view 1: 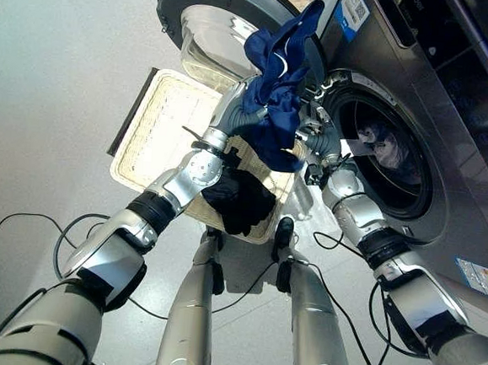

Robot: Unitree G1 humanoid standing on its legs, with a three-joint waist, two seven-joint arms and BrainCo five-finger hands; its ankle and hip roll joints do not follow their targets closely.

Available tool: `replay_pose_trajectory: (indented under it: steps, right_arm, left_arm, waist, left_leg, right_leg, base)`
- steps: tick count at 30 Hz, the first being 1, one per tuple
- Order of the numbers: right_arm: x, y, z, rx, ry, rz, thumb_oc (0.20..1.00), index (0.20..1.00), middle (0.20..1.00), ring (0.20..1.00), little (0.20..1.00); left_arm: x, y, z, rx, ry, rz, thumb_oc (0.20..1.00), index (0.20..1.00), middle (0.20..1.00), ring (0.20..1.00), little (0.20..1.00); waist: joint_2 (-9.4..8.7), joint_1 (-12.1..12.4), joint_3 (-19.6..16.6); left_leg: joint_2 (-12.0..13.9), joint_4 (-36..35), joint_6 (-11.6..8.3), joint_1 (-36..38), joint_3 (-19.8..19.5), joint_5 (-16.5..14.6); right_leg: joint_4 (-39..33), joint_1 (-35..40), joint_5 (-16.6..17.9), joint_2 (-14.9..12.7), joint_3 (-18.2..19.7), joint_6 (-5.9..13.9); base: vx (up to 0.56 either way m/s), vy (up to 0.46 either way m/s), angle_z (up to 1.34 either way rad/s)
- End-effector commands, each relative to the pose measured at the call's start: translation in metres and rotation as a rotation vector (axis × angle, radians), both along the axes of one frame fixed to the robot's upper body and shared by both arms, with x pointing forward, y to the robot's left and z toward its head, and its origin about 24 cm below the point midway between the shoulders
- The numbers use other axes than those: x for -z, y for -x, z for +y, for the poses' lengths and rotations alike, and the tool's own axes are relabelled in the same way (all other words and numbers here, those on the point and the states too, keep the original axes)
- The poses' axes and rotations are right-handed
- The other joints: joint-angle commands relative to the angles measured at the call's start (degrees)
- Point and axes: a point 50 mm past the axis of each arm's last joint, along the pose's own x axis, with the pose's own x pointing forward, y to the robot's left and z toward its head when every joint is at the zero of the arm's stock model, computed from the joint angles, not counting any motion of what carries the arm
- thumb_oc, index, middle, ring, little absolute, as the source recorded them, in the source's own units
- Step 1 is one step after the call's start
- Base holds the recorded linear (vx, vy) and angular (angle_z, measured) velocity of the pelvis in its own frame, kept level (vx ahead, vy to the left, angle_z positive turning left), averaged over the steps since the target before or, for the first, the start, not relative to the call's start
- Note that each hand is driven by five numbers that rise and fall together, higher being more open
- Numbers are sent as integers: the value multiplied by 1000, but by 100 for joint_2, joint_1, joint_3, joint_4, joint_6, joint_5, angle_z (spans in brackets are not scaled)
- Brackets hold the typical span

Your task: Put the clothes into the washing machine.

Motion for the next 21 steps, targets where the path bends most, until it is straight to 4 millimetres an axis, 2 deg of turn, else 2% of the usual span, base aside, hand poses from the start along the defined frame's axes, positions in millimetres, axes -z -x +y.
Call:
replay_pose_trajectory:
  steps: [1,6,11,21]
  right_arm:
    - [-30,6,0,-93,-83,-107,1000,1000,1000,1000,1000]
    - [-24,9,-4,-225,-137,-59,1000,1000,1000,1000,1000]
    - [-23,12,3,-344,-187,-40,1000,1000,1000,1000,1000]
    - [-31,12,21,-386,-111,-60,1000,1000,1000,1000,1000]
  left_arm:
    - [-35,4,0,22,29,-158,200,200,200,200,200]
    - [-39,4,9,1,-5,-198,200,200,200,200,200]
    - [-45,5,9,-3,-52,-269,200,200,200,200,200]
    - [-46,5,-2,42,-101,-294,200,200,200,200,200]
  waist:
    - [-250,42,-129]
    - [-349,9,-129]
    - [-432,-1,-129]
    - [-457,1,-129]
  left_leg:
    - [-171,309,-202,198,505,-759]
    - [-121,332,-235,171,514,-772]
    - [-79,356,-269,143,511,-781]
    - [-56,411,-288,115,481,-821]
  right_leg:
    - [66,-33,75,-101,-193,742]
    - [56,-36,86,-116,-227,770]
    - [39,-24,93,-131,-253,782]
    - [81,-57,101,-198,-266,811]
  base:
    - [7,-30,-1]
    - [2,-7,0]
    - [2,-7,0]
    - [0,0,0]
